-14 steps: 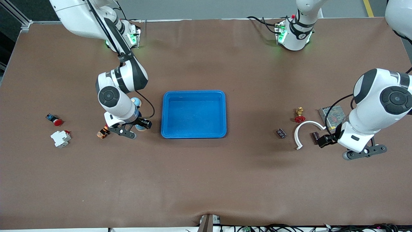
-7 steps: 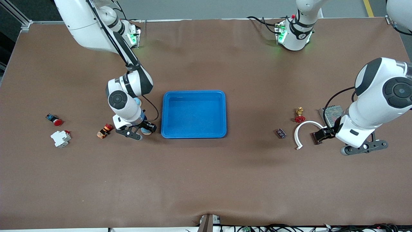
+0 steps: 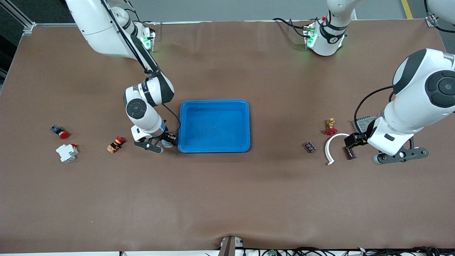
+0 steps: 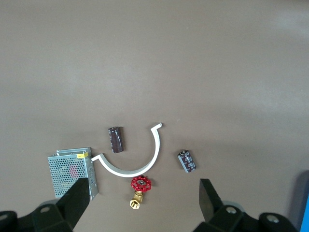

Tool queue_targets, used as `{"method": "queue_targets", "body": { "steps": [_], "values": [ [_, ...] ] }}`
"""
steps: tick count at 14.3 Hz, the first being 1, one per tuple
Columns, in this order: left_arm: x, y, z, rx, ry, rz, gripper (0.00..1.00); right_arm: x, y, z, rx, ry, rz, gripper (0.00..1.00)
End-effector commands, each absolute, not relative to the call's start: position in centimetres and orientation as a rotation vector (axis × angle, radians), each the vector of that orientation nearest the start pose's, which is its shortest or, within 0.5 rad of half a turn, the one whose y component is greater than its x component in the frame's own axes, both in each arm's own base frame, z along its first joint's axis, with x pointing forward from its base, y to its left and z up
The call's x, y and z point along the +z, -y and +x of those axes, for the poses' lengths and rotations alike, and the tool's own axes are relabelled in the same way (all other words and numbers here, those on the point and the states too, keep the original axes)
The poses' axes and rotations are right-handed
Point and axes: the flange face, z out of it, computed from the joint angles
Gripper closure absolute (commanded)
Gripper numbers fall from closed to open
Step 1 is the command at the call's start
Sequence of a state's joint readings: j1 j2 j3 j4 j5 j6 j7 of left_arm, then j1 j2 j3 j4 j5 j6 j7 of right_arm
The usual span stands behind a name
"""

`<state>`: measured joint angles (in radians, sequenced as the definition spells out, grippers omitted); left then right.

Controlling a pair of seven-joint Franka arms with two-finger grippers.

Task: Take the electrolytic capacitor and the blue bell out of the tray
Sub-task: 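Carry the bell with the right gripper beside the first bell and release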

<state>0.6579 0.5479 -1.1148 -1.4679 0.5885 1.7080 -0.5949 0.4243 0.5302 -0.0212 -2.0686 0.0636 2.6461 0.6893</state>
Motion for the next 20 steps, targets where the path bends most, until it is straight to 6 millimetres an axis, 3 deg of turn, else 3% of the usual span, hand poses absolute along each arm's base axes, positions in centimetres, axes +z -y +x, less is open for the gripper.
{"method": "queue_targets", "body": {
  "steps": [1,2,10,12,17,20],
  "values": [
    [50.7,11.8,64.3,-0.056,0.171,-3.048,0.0,16.1,-23.9,54.2,-0.041,-0.547,-3.036,0.75],
    [51.0,12.1,64.2,-0.063,0.164,-3.051,0.0,16.2,-23.9,54.3,-0.059,-0.548,-3.028,0.01],
    [52.0,12.7,63.5,-0.067,0.152,-3.036,0.0,16.6,-24.1,54.4,-0.079,-0.542,-3.021,0.0],
    [52.3,13.2,63.3,-0.076,0.204,-3.038,0.0,17.6,-24.0,54.6,-0.079,-0.529,-3.023,0.0],
    [52.2,13.6,63.2,-0.075,0.229,-3.038,0.0,26.6,-23.9,56.0,0.134,-0.513,-3.087,0.0],
    [52.4,13.9,63.1,-0.08,0.221,-3.04,0.0,29.2,-21.9,57.9,0.194,-0.481,-3.103,0.0]
  ]
}}
